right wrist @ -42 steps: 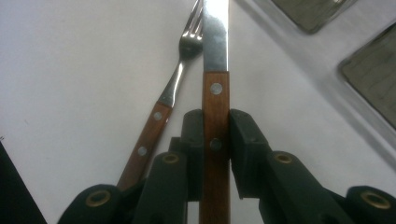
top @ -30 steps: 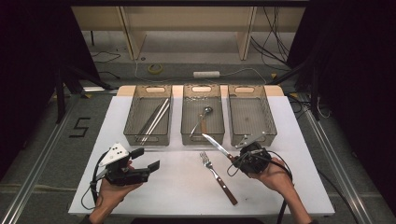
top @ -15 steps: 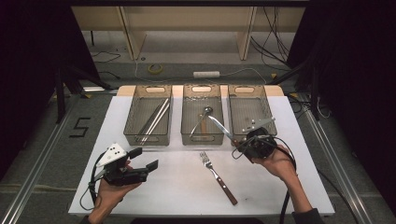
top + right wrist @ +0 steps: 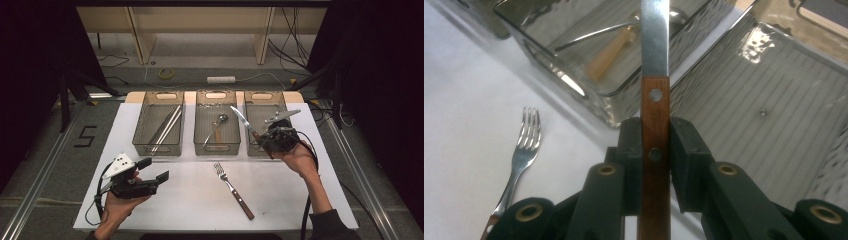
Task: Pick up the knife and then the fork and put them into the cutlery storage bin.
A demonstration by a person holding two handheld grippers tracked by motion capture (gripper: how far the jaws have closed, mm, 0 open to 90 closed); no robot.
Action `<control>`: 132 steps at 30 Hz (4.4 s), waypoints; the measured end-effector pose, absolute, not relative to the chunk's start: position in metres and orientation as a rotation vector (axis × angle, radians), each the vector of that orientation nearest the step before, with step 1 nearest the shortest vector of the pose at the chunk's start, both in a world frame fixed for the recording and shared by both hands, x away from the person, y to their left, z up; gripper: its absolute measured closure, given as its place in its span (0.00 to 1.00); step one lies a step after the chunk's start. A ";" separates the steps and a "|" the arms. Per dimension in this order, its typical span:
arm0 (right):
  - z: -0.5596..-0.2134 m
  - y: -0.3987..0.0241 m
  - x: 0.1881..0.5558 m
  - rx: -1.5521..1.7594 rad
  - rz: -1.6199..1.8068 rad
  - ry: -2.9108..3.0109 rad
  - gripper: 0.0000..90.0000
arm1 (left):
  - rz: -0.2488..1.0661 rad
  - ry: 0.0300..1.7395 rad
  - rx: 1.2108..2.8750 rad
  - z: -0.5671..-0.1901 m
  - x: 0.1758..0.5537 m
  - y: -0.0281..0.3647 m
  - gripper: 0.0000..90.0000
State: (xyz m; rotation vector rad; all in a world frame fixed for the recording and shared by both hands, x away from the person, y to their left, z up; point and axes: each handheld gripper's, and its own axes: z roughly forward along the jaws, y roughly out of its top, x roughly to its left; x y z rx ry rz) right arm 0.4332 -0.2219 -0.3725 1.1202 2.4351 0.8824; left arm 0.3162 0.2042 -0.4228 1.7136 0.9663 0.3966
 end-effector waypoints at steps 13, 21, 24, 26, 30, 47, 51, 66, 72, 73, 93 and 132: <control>-0.366 -0.225 0.458 1.178 0.874 2.397 0.86 | 0.398 0.969 1.712 -0.423 0.316 0.204 0.20; -0.363 -0.228 0.477 1.234 0.869 2.355 0.86 | 0.399 0.971 1.711 -0.423 0.316 0.205 0.20; -0.365 -0.228 0.483 1.266 0.863 2.343 0.86 | 0.398 0.974 1.706 -0.423 0.316 0.205 0.20; -0.366 -0.228 0.487 1.281 0.857 2.333 0.86 | 0.398 0.974 1.707 -0.423 0.316 0.205 0.20; -0.371 -0.230 0.495 1.324 0.847 2.309 0.86 | 0.399 0.973 1.707 -0.423 0.316 0.205 0.20; -0.390 -0.237 0.516 1.493 0.769 2.236 0.86 | 0.401 0.974 1.708 -0.423 0.316 0.205 0.20; -0.394 -0.235 0.517 1.516 0.762 2.233 0.86 | 0.401 0.975 1.707 -0.423 0.316 0.206 0.20; -0.406 -0.232 0.520 1.580 0.734 2.212 0.85 | 0.403 0.978 1.706 -0.423 0.315 0.206 0.20; -0.412 -0.235 0.522 1.640 0.736 2.223 0.63 | 0.402 0.979 1.708 -0.423 0.315 0.206 0.19; -0.411 -0.236 0.521 1.638 0.756 2.219 0.61 | 0.402 0.980 1.708 -0.423 0.315 0.207 0.19; -0.380 -0.225 0.440 1.323 1.118 2.273 0.38 | 0.406 0.984 1.705 -0.423 0.315 0.206 0.19; -0.448 -0.171 0.334 0.924 1.072 2.728 1.00 | 0.410 0.979 1.711 -0.422 0.314 0.206 0.19</control>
